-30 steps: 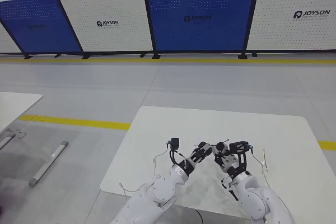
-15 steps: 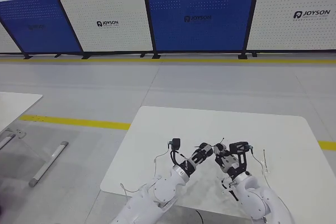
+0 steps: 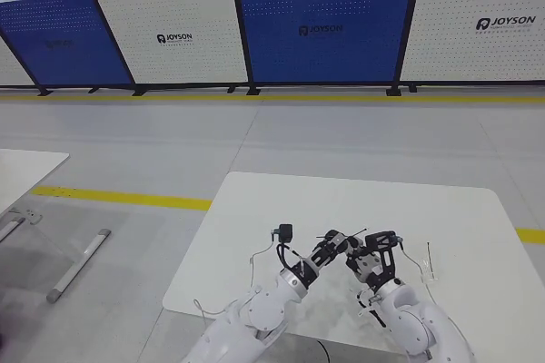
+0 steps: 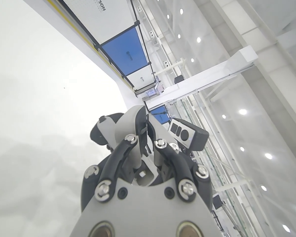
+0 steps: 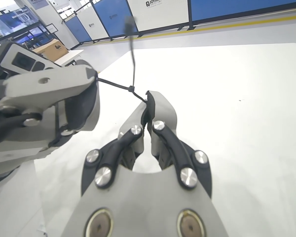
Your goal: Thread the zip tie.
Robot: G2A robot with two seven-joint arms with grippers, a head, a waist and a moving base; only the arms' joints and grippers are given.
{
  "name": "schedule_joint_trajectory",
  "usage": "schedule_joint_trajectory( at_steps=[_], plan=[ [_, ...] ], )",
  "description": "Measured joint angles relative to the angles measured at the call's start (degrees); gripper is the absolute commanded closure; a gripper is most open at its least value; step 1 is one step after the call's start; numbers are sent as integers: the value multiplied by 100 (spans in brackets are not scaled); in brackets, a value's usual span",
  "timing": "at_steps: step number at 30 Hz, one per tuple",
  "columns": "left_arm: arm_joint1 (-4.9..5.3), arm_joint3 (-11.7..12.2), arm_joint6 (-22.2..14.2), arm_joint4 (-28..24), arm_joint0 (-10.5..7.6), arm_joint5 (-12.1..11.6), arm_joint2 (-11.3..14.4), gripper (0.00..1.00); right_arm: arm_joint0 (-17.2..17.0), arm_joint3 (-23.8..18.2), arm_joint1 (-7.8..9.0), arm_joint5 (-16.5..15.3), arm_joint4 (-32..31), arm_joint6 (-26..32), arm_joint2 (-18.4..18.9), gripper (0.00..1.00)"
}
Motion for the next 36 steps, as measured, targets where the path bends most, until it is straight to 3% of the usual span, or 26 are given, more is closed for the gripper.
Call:
schedule_joint_trajectory(
  at_steps=[20, 21, 22, 23, 28, 33, 36],
  plan=[
    [62, -521, 9, 35, 259, -128, -230, 100, 177, 324, -15, -62, 49, 93, -113, 100],
    [62, -523, 11, 34, 258, -120, -236, 100, 184, 334, -15, -68, 58, 100, -114, 87],
    [62, -520, 24, 41, 252, -105, -242, 100, 190, 341, -16, -78, 82, 106, -115, 51],
    [60, -502, 71, 70, 236, -73, -250, 100, 196, 344, -18, -97, 146, 101, -107, 0],
    [26, -344, 298, 34, 139, 61, -236, 100, 84, 163, 10, -392, 762, -39, 169, 0],
    [5, -138, 479, -43, 71, 36, -283, 100, -133, 2, 81, -631, 1228, -296, 646, 0],
    [5, -25, 565, -134, 63, 30, -377, 100, -317, -127, 119, -822, 1860, -483, 954, 0]
  ],
)
